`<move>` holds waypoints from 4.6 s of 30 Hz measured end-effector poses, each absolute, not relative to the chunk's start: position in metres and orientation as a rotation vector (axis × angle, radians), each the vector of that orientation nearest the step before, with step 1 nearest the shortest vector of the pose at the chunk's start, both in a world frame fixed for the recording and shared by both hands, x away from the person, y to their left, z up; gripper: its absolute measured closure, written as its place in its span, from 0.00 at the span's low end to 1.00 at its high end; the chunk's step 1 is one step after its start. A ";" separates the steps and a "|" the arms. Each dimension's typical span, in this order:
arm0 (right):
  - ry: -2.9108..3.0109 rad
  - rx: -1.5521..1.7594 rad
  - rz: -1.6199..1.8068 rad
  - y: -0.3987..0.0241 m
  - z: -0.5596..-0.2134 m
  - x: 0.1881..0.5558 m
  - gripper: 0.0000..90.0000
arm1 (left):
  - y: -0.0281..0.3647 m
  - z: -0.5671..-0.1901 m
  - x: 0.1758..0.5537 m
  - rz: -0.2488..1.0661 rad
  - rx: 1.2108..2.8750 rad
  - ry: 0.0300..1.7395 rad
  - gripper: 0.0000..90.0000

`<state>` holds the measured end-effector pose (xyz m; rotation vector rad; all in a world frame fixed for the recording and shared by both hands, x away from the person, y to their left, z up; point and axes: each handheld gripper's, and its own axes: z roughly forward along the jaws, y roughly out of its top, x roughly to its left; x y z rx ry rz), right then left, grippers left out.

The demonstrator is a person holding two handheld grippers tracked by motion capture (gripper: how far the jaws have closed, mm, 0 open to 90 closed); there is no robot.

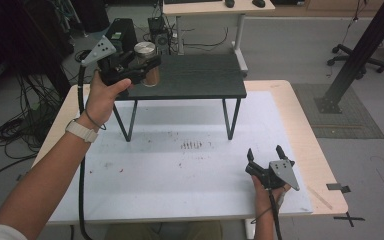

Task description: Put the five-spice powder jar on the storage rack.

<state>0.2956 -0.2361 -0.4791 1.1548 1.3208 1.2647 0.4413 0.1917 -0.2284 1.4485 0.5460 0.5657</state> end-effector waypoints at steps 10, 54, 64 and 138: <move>1.322 1.156 1.266 -0.236 -0.479 0.296 0.07 | 0.188 -0.233 0.466 0.575 1.429 0.584 0.47; 1.331 1.150 1.256 -0.235 -0.479 0.296 0.07 | 0.189 -0.263 0.497 0.637 1.430 0.644 0.47; 1.329 1.146 1.258 -0.235 -0.479 0.296 0.07 | 0.189 -0.263 0.497 0.637 1.431 0.645 0.47; 1.331 1.144 1.256 -0.235 -0.479 0.296 0.07 | 0.188 -0.263 0.497 0.646 1.440 0.641 0.47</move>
